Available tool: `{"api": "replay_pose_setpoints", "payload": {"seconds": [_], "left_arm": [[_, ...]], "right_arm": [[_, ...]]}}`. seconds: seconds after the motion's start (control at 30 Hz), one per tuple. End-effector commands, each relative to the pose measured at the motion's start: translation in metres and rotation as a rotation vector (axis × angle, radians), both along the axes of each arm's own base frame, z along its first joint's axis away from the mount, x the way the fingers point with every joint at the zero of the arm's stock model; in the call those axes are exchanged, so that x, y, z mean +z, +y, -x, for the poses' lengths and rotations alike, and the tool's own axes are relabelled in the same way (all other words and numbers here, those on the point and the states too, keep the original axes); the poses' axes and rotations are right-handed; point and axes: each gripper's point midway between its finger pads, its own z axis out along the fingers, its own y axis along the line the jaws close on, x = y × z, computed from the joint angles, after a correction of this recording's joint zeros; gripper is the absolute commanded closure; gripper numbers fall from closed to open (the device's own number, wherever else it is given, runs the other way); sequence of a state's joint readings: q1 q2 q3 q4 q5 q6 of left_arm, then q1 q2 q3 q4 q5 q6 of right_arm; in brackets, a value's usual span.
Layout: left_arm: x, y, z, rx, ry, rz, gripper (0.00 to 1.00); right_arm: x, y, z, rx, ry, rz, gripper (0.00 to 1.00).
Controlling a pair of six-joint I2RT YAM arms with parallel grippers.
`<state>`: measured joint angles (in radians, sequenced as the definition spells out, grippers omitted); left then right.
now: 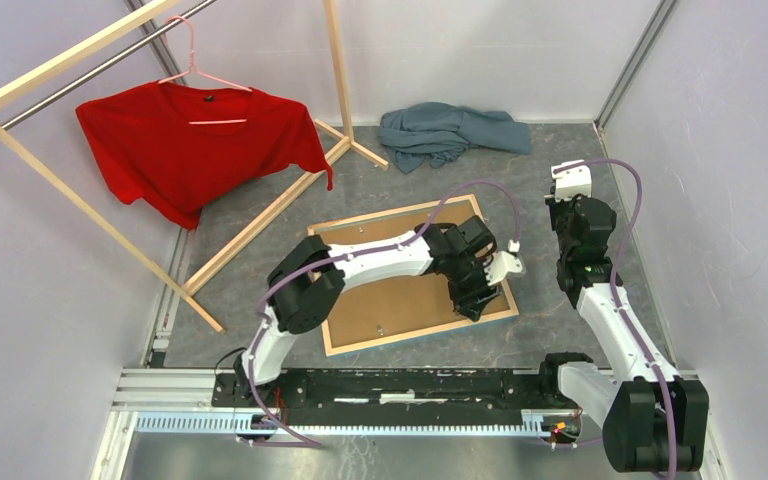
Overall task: Take the photo out of the frame
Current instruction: Adjust the photo frame at the center of the board.
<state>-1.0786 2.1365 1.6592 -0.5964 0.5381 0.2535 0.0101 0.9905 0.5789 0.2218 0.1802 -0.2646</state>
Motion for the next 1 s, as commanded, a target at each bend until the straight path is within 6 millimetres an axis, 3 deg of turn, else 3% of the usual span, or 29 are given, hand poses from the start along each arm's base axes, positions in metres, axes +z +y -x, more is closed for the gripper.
{"api": "replay_pose_setpoints", "payload": {"seconds": [0.0, 0.07, 0.17, 0.4, 0.53, 0.6, 0.8, 0.97], "left_arm": [[0.086, -0.007, -0.056, 0.154, -0.205, 0.149, 0.47], [0.109, 0.005, -0.086, 0.281, -0.251, 0.167, 0.46], [0.127, 0.048, -0.131, 0.486, -0.286, 0.156, 0.46], [0.103, 0.2, -0.206, 0.868, -0.361, 0.013, 0.46], [0.079, 0.274, -0.216, 1.045, -0.339, -0.082, 0.49], [0.069, 0.296, -0.214, 1.098, -0.32, -0.125, 0.49], [0.045, 0.342, -0.208, 1.188, -0.259, -0.218, 0.5], [0.044, 0.36, -0.21, 1.237, -0.208, -0.179, 0.51]], "right_arm": [[0.009, 0.0, -0.003, -0.001, -0.035, -0.015, 1.0], [0.01, 0.0, -0.003, -0.001, -0.036, -0.016, 1.0], [0.011, 0.001, -0.002, 0.005, -0.037, -0.018, 1.0], [0.012, 0.013, -0.003, 0.07, -0.039, -0.039, 1.0], [0.009, 0.038, -0.004, 0.211, -0.024, -0.057, 1.0], [0.006, 0.056, -0.003, 0.32, -0.007, -0.066, 1.0], [-0.002, 0.118, 0.011, 0.625, 0.017, -0.053, 1.0], [-0.012, 0.192, 0.047, 0.968, 0.029, -0.003, 1.0]]}}
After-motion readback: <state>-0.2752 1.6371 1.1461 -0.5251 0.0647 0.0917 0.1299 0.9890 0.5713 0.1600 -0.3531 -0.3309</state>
